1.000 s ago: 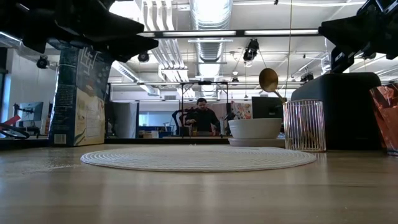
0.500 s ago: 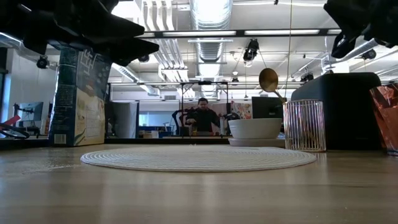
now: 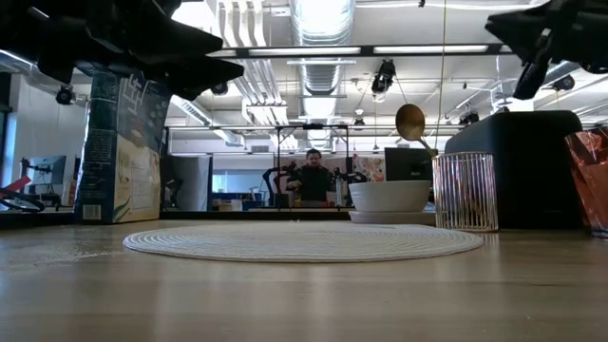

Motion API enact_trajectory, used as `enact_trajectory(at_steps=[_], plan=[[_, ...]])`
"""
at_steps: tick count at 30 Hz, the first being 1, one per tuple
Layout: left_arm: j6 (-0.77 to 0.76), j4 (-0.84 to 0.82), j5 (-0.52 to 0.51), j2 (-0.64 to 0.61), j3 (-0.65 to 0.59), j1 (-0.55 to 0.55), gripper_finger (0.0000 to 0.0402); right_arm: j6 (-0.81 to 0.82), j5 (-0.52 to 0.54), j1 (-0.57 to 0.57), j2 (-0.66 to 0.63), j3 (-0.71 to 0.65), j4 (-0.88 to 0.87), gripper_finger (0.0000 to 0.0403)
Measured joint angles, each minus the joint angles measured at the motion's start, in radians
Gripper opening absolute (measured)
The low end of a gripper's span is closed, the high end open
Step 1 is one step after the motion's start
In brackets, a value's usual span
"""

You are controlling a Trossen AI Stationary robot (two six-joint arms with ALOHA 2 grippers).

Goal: Arrange a breakfast setting
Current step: Put the white bowl on the placemat

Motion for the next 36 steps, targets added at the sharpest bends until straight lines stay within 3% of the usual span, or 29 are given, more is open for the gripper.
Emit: enact_trajectory(at_steps=[4,8,16,26,31,36], plan=[[0.000,0.001,0.020,0.000,-0.004,0.000,0.0323,-0.152,0.068,0.000,0.034,0.000,0.007,0.0034],[0.000,0.003,0.021,-0.001,-0.011,0.000,0.0323,-0.136,0.069,0.000,0.095,0.037,0.029,0.0034],[0.007,0.007,0.035,-0.011,-0.012,0.002,0.0323,-0.122,0.073,0.000,0.305,0.246,-0.035,0.0034],[-0.026,0.029,0.125,-0.011,-0.042,0.002,0.0323,-0.091,0.338,0.000,0.592,0.572,-0.358,0.0034],[-0.027,0.051,0.165,-0.014,-0.056,0.002,0.0323,0.059,0.358,0.000,0.690,0.774,-0.720,0.0047],[-0.026,0.051,0.179,-0.022,-0.058,0.001,0.0320,0.211,0.354,-0.006,0.801,0.949,-0.996,0.0094]])
